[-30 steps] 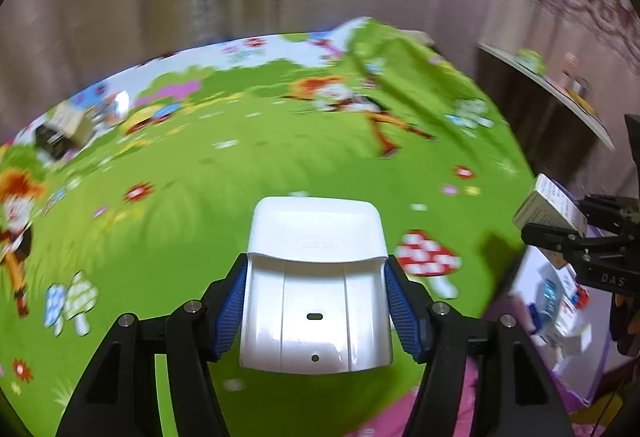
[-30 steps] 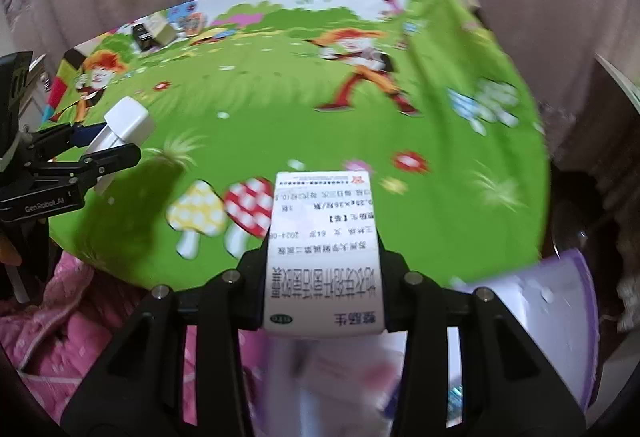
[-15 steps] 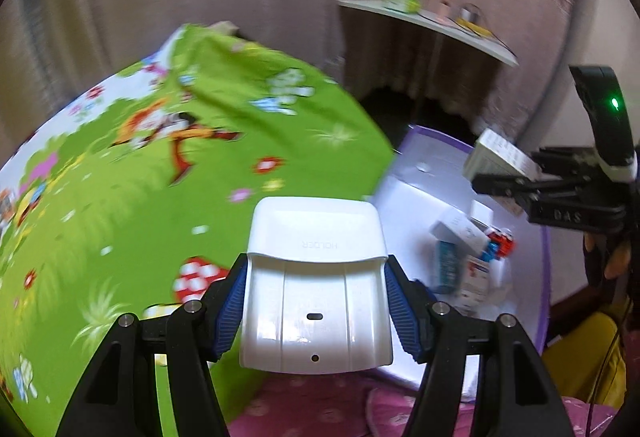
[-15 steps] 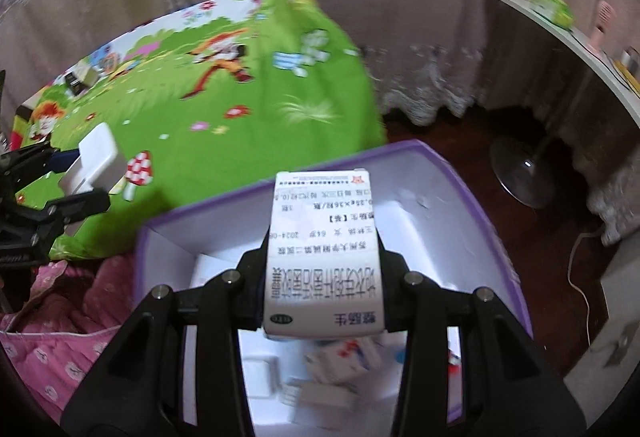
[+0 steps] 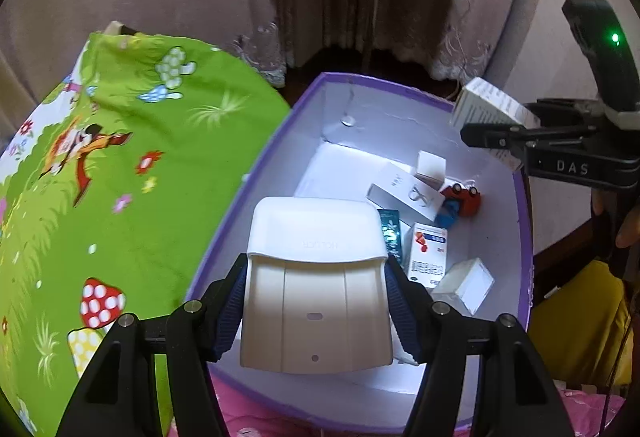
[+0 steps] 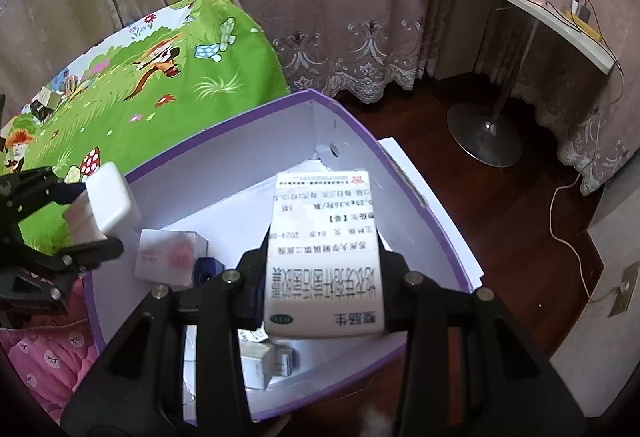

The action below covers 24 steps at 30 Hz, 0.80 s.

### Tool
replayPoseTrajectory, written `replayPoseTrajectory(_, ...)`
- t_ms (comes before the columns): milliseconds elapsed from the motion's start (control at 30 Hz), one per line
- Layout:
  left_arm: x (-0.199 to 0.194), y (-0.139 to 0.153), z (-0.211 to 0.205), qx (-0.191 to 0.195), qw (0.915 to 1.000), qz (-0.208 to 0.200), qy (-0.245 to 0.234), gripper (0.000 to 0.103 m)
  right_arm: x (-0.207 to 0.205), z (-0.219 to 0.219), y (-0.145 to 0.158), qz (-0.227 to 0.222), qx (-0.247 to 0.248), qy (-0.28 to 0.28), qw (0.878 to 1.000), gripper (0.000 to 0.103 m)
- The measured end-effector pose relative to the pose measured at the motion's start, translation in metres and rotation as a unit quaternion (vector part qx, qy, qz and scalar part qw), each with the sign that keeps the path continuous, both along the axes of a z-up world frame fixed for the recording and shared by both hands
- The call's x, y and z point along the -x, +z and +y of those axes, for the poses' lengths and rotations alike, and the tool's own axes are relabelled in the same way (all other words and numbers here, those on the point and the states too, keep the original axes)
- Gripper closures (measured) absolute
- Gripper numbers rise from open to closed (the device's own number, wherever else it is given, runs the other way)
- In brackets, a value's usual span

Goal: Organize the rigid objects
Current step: 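Open both grippers to drop the box and holder into the purple-rimmed box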

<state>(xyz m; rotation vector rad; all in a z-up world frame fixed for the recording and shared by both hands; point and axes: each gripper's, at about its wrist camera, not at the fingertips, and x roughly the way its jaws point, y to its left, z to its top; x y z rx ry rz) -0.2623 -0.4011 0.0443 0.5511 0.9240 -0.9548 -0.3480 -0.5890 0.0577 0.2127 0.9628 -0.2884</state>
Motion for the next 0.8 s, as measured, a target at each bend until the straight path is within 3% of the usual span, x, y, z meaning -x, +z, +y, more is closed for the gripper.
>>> replayPoseTrajectory(300,0.015,-0.008,-0.023,-0.004,0.9997,-0.003,-0.023,0.039,0.008,-0.007,-0.005,-0.007,-0.007,-0.013,1.000,0.059)
replayPoseTrajectory(667,0.019,-0.001,-0.022,0.031,0.9993,0.005,-0.020,0.038,0.003,0.000,-0.005,-0.010,-0.007,0.005,1.000,0.058)
replayPoseTrajectory(733,0.019,0.000,-0.021,0.041,0.9988,0.013,-0.022,0.038,0.003,0.000,-0.003,-0.013,-0.009,0.002,1.000,0.053)
replayPoseTrajectory(800,0.018,0.001,-0.019,0.047,0.9985,0.017,-0.022,0.036,0.003,-0.001,0.000,-0.016,-0.011,0.000,1.000,0.035)
